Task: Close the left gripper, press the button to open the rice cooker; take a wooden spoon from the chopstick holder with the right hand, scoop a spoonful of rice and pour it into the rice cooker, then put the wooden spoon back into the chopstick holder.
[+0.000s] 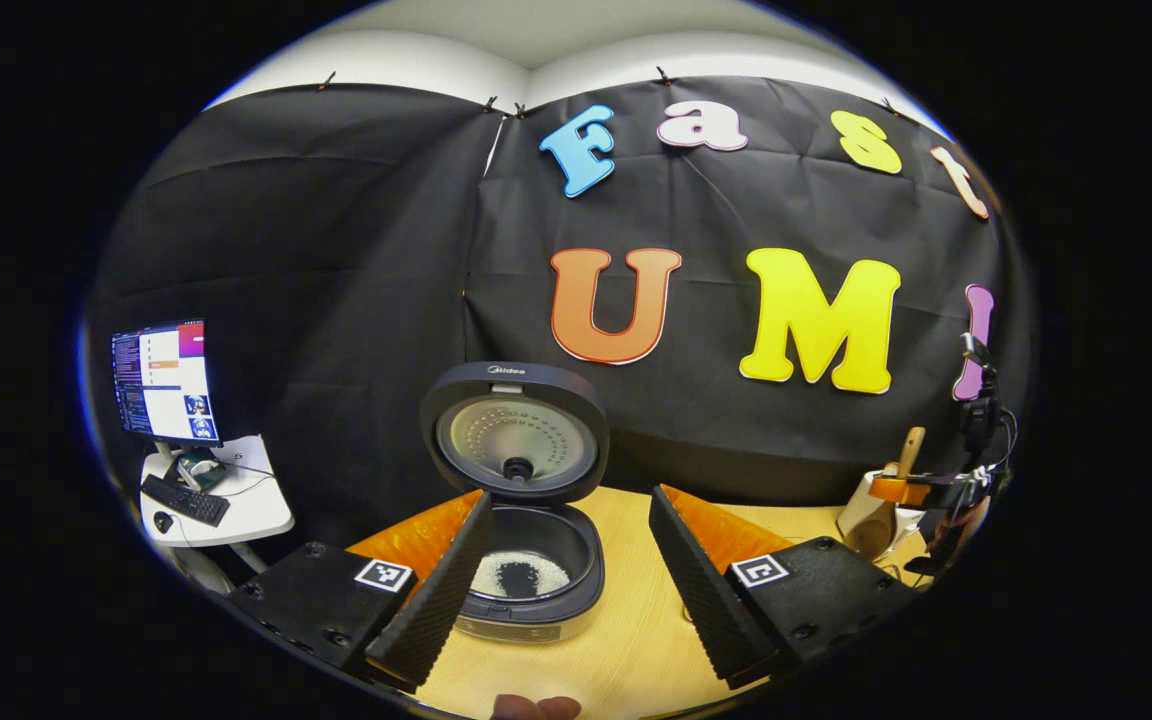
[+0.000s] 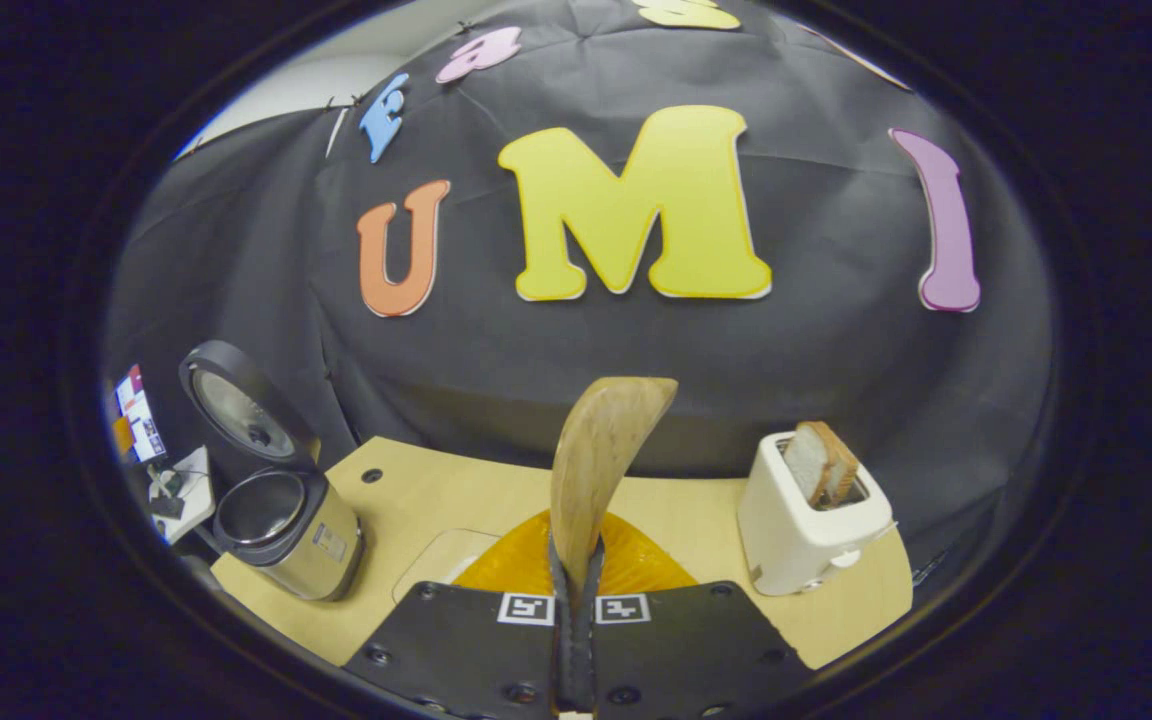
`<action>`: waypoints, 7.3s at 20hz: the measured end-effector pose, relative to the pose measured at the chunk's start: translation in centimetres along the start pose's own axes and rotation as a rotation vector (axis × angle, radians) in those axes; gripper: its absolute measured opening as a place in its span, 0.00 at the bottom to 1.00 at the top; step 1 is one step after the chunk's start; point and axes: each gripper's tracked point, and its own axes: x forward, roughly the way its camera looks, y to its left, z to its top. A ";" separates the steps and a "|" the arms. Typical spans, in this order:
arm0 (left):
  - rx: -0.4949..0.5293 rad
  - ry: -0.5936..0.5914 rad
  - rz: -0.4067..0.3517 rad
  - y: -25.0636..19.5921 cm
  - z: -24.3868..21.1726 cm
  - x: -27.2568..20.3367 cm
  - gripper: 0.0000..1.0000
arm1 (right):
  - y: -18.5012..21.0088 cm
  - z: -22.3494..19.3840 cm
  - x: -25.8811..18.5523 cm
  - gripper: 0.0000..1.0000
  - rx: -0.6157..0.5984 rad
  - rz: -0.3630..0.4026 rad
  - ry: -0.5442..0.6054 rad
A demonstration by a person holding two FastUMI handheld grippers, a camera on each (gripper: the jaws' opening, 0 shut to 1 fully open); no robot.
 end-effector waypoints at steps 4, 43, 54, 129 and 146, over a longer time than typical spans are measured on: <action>0.015 0.004 -0.003 1.7 -0.1 -0.3 0.99 | 3.3 -1.6 3.9 0.00 -0.014 0.001 0.018; 0.032 0.117 0.021 7.1 -2.8 -0.7 1.00 | 10.0 -12.0 14.5 0.00 0.540 0.046 0.223; 0.088 0.116 -0.024 3.0 -1.4 -0.1 1.00 | 4.0 -10.8 12.9 0.00 0.771 0.097 0.139; -0.159 -0.046 0.324 20.2 -3.3 -7.8 0.99 | 42.8 0.4 4.9 0.00 -0.394 0.327 -0.299; -0.050 -0.064 0.215 14.6 0.4 -6.4 0.99 | 35.9 3.9 1.5 0.00 0.228 0.421 -0.111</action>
